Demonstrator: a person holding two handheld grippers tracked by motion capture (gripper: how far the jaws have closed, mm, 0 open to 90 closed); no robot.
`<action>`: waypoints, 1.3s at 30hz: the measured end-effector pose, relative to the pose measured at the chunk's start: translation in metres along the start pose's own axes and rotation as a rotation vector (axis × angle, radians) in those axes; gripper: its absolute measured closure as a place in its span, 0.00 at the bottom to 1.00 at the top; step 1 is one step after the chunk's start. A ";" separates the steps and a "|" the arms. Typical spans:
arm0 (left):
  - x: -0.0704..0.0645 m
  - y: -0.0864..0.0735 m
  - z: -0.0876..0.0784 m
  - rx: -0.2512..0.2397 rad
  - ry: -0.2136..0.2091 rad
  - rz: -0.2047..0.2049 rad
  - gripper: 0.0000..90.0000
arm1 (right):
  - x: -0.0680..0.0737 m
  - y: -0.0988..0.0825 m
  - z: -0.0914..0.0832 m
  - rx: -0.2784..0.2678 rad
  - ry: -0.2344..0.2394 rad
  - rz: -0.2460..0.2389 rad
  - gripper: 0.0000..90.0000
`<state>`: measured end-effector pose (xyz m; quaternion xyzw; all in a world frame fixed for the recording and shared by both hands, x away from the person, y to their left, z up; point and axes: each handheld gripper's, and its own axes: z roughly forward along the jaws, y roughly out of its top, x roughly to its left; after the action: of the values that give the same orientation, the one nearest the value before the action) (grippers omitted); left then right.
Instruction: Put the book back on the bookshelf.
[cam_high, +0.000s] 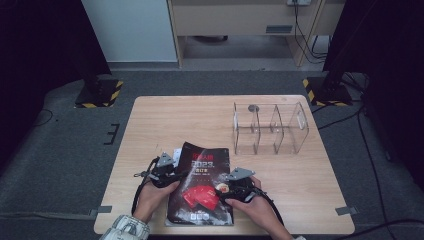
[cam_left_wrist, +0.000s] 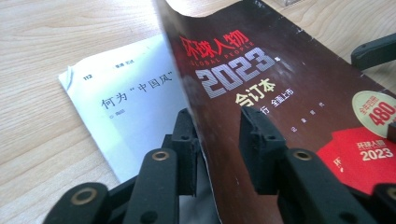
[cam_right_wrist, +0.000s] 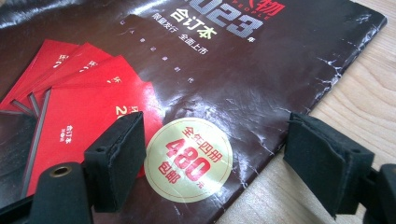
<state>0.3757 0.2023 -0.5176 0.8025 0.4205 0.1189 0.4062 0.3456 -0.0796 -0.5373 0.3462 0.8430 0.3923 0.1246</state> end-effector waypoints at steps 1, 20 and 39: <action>0.000 0.000 0.001 0.000 -0.006 -0.007 0.73 | 0.000 0.000 0.000 -0.001 0.000 0.000 0.23; -0.010 0.012 0.000 -0.075 0.016 0.015 0.99 | -0.006 0.001 0.000 0.013 0.025 0.004 0.12; -0.022 0.020 -0.024 -0.242 -0.005 0.094 1.00 | -0.028 0.011 0.000 -0.033 0.120 0.094 0.14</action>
<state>0.3606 0.1926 -0.4839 0.7667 0.3641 0.1855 0.4952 0.3715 -0.0939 -0.5312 0.3593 0.8252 0.4316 0.0608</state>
